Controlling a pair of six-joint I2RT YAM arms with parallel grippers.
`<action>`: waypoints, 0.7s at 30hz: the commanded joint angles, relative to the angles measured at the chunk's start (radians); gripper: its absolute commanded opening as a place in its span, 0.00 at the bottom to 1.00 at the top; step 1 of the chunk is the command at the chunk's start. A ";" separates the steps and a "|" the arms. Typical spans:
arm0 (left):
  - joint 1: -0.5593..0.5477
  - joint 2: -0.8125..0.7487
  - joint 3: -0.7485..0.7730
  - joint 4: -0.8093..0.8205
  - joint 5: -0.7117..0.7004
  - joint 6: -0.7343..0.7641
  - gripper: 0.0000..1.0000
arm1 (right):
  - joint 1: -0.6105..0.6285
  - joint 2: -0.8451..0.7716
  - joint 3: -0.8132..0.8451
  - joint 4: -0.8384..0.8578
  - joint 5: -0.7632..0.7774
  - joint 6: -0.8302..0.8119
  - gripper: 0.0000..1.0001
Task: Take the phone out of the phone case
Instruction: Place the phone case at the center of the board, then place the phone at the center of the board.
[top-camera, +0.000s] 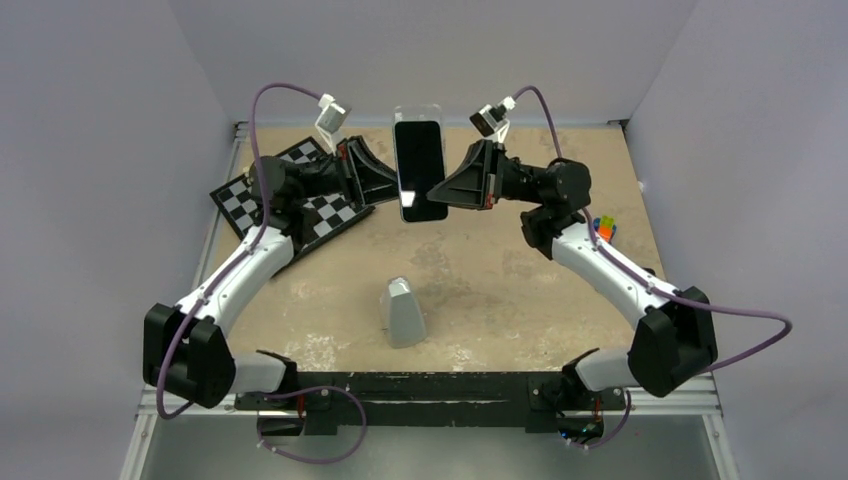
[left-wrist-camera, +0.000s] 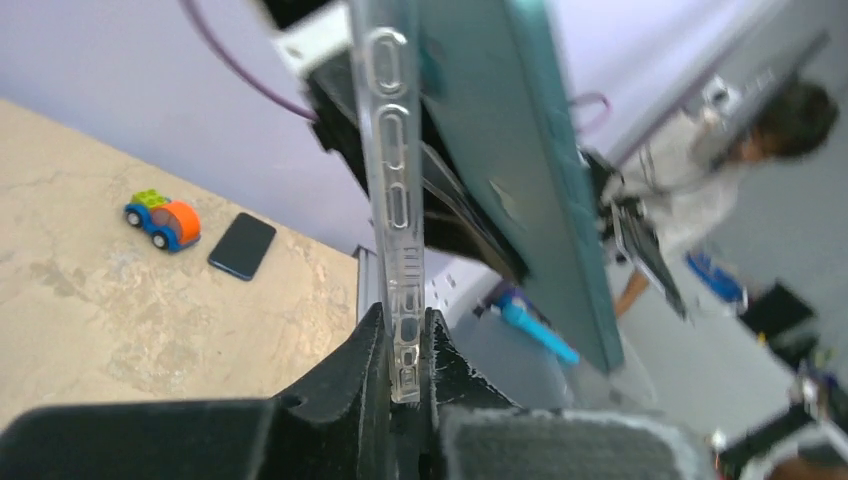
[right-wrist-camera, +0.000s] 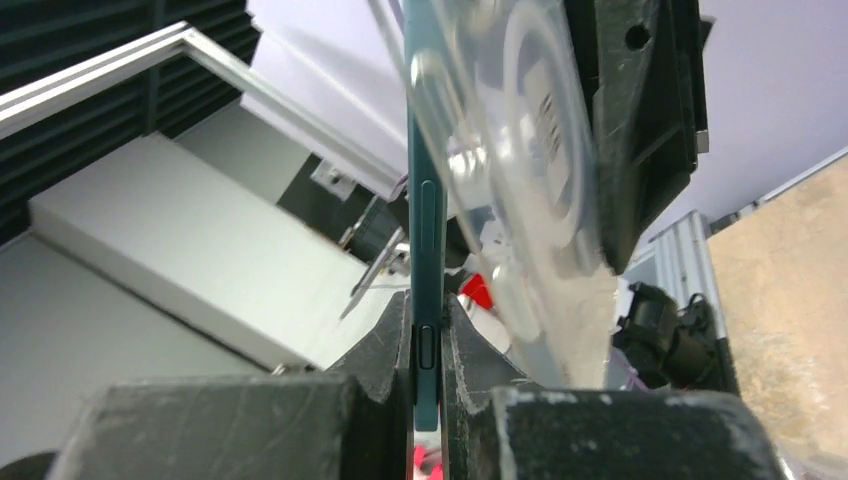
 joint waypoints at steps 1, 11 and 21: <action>-0.009 -0.115 0.107 -0.691 -0.350 0.415 0.00 | 0.007 -0.106 0.063 -0.387 0.069 -0.369 0.00; -0.003 0.330 0.500 -1.255 -0.823 0.439 0.00 | -0.221 -0.411 -0.175 -1.243 0.916 -0.748 0.00; 0.000 0.813 0.945 -1.607 -0.627 0.740 0.00 | -0.592 -0.761 -0.496 -1.457 1.127 -0.624 0.00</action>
